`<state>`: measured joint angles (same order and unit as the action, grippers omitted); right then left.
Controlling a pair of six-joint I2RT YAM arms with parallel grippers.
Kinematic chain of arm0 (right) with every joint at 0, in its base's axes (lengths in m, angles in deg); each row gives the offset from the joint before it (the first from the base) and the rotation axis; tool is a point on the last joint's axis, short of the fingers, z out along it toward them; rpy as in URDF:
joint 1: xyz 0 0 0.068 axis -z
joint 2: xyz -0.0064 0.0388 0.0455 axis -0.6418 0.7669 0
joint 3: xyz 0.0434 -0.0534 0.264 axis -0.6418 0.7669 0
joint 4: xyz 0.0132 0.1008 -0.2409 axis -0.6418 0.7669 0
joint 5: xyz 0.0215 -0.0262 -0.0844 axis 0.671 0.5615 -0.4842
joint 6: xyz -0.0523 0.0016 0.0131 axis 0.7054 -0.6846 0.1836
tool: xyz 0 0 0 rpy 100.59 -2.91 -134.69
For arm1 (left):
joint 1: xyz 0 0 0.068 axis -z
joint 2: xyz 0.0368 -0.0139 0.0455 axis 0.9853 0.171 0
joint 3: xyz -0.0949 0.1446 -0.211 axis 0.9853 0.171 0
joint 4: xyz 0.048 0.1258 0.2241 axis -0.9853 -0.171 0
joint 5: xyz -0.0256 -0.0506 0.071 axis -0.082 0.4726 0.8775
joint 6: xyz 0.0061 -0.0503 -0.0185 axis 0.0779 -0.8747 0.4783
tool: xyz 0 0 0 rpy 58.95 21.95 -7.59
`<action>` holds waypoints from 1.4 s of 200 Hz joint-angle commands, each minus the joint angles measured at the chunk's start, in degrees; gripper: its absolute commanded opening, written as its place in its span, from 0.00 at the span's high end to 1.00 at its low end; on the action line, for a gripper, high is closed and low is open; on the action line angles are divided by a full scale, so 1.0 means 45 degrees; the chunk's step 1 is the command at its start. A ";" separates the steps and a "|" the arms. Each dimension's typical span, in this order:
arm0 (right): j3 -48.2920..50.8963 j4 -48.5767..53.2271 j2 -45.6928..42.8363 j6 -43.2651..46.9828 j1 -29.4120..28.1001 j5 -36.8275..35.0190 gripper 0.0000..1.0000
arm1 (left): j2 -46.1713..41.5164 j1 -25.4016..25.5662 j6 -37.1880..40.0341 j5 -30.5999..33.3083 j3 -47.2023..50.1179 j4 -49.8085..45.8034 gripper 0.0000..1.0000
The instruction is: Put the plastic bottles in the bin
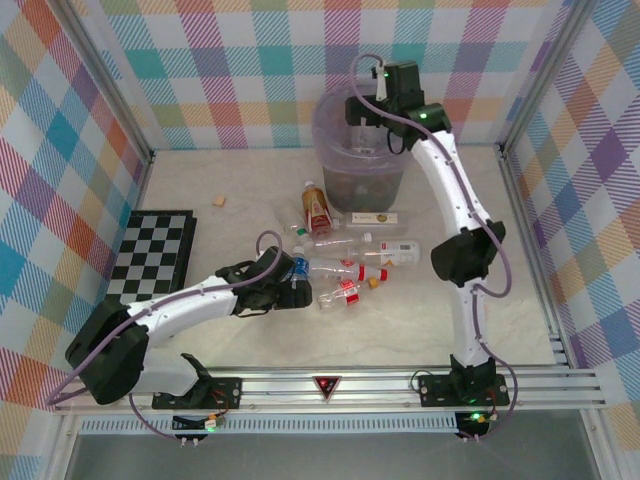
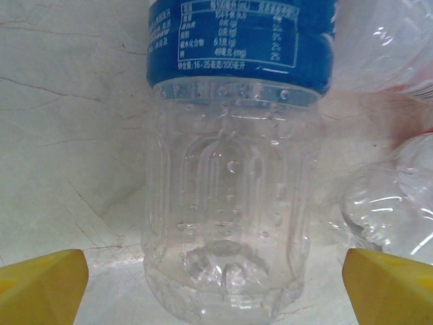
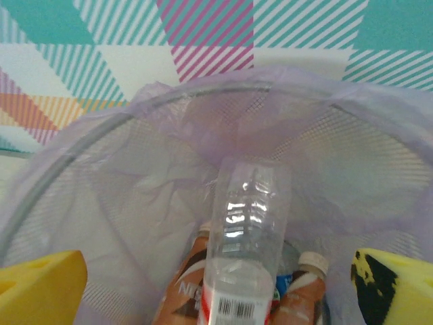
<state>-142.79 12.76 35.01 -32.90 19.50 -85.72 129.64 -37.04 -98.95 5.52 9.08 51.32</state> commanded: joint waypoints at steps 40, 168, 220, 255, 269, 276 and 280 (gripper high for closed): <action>0.4890 -0.0456 -0.5586 -0.0282 0.0595 0.2338 0.00 | 0.0589 0.0090 0.0268 0.0342 -0.0283 0.0081 0.10; 1.6755 -0.1966 -1.3666 -0.2717 0.1137 0.4651 0.00 | 0.1344 0.0101 0.0484 0.0830 -0.0509 0.0372 0.38; 1.8583 -0.2631 -1.4076 -0.4004 0.1148 0.5965 0.01 | 0.0509 0.0087 0.1471 0.1705 -0.2082 -0.2401 0.40; 1.9060 -0.4339 -1.3475 -0.5307 0.1141 0.7946 0.01 | -0.0201 0.0048 0.2046 0.2534 -0.3474 -0.3900 0.43; 1.9416 -0.5661 -1.3137 -0.6337 0.1119 0.9011 0.01 | -0.0410 0.0059 0.2009 0.2292 -0.3861 -0.3671 0.45; 1.9619 -0.6389 -1.2970 -0.6909 0.1087 0.9493 0.02 | -0.0504 0.0048 0.1937 0.2055 -0.3992 -0.3382 0.46; 1.9715 -0.6771 -1.2853 -0.7222 0.1055 0.9716 0.02 | -0.0539 0.0048 0.1900 0.1881 -0.4024 -0.3123 0.46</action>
<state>-56.58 -4.82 -25.20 -56.03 24.26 -52.48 129.23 -37.04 -91.56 14.33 -6.44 38.08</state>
